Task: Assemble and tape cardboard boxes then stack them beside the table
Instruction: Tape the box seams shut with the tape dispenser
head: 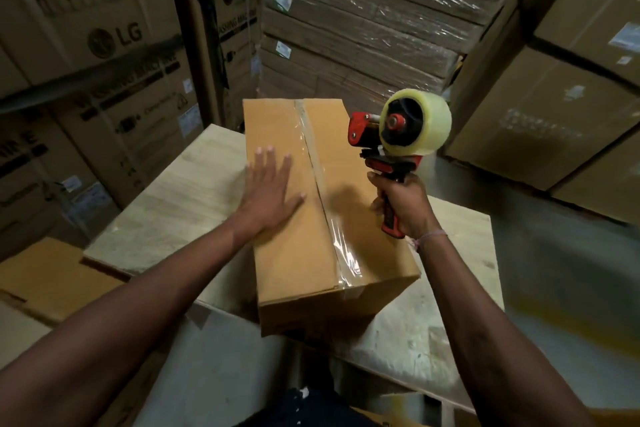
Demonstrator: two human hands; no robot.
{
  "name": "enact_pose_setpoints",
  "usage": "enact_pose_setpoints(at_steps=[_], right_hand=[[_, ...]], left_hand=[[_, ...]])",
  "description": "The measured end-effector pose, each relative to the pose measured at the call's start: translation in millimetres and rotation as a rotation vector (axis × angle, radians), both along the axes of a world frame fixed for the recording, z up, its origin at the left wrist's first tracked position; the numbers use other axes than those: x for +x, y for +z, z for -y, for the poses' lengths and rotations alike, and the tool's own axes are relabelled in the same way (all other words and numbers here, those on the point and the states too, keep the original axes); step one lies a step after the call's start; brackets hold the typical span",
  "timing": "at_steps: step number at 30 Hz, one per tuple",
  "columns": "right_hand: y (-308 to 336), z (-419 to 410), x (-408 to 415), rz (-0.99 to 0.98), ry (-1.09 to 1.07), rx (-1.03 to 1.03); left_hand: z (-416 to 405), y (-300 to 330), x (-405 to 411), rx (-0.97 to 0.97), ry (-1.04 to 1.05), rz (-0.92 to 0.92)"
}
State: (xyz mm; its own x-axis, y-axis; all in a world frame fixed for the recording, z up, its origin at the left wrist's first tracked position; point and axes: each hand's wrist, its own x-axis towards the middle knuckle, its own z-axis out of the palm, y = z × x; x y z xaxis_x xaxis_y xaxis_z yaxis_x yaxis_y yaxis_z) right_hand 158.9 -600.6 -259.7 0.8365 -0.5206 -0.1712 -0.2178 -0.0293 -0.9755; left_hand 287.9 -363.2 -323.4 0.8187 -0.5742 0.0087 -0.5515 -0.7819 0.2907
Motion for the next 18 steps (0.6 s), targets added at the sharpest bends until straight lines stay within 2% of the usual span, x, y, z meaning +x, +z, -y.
enact_pose_setpoints(at_steps=[3,6,12,18], right_hand=[[0,16,37,0.042,-0.004,-0.114],[3,21,68,0.048,0.074,-0.143],[-10,21,95,-0.085,0.054,-0.011],[-2,11,62,-0.102,0.034,0.000]], left_hand=[[-8,-5,22,-0.137,0.311,-0.147],[-7,-4,26,-0.324,0.428,-0.350],[-3,-6,32,-0.465,0.459,-0.358],[-18,6,64,-0.532,0.272,-0.446]])
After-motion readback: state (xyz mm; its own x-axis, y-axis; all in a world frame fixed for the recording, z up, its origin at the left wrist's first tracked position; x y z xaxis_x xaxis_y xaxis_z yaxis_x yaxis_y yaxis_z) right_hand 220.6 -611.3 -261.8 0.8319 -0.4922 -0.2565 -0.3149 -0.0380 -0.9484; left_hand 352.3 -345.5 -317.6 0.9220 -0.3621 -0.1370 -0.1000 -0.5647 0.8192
